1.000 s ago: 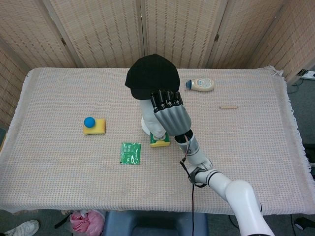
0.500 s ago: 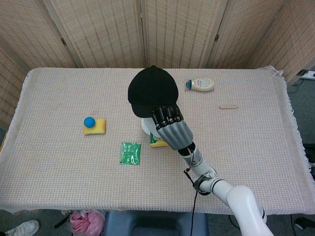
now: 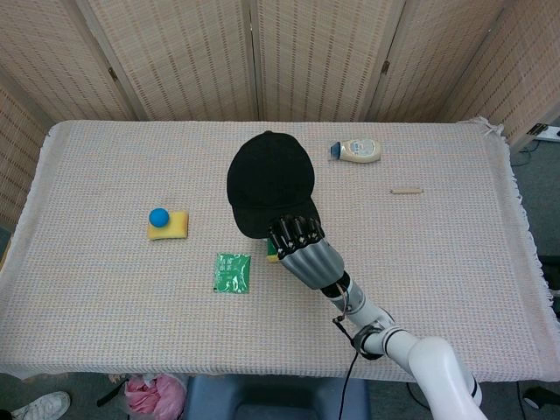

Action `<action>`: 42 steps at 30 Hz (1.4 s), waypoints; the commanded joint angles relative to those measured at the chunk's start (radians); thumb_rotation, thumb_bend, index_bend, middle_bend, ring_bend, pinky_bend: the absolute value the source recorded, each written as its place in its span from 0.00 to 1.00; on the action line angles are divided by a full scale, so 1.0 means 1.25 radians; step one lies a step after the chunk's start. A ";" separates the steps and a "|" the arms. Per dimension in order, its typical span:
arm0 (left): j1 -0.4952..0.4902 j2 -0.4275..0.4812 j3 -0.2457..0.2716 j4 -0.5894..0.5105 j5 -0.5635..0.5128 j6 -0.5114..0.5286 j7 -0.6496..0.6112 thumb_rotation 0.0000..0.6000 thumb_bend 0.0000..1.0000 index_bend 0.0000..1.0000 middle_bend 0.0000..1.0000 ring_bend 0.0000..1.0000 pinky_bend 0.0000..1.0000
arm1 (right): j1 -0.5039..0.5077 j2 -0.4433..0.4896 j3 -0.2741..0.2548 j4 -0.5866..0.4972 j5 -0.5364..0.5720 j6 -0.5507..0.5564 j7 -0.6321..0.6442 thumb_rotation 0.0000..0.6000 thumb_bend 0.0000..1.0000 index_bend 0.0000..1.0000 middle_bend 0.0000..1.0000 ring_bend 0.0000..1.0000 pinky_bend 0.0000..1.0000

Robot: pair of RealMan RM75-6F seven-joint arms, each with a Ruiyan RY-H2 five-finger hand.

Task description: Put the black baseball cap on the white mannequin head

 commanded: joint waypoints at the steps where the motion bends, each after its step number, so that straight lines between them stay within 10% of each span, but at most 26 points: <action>1: -0.001 -0.001 0.000 -0.001 -0.001 -0.002 0.003 1.00 0.23 0.00 0.00 0.00 0.12 | -0.012 0.001 -0.012 0.006 -0.007 -0.009 -0.007 1.00 0.58 0.81 0.77 0.71 0.88; 16: 0.000 -0.002 -0.004 -0.002 -0.007 -0.001 0.004 1.00 0.23 0.00 0.00 0.00 0.12 | -0.039 -0.025 -0.030 0.067 -0.006 -0.065 -0.008 1.00 0.49 0.79 0.68 0.70 0.82; 26: -0.002 -0.003 -0.006 0.001 -0.014 -0.010 0.006 1.00 0.23 0.00 0.00 0.00 0.12 | -0.074 0.003 -0.031 0.001 0.021 -0.137 -0.061 1.00 0.27 0.12 0.21 0.30 0.44; 42: -0.003 -0.003 -0.006 0.003 -0.014 -0.015 0.010 1.00 0.23 0.00 0.00 0.00 0.12 | -0.188 0.128 -0.076 -0.232 -0.012 -0.092 -0.118 1.00 0.20 0.00 0.08 0.20 0.36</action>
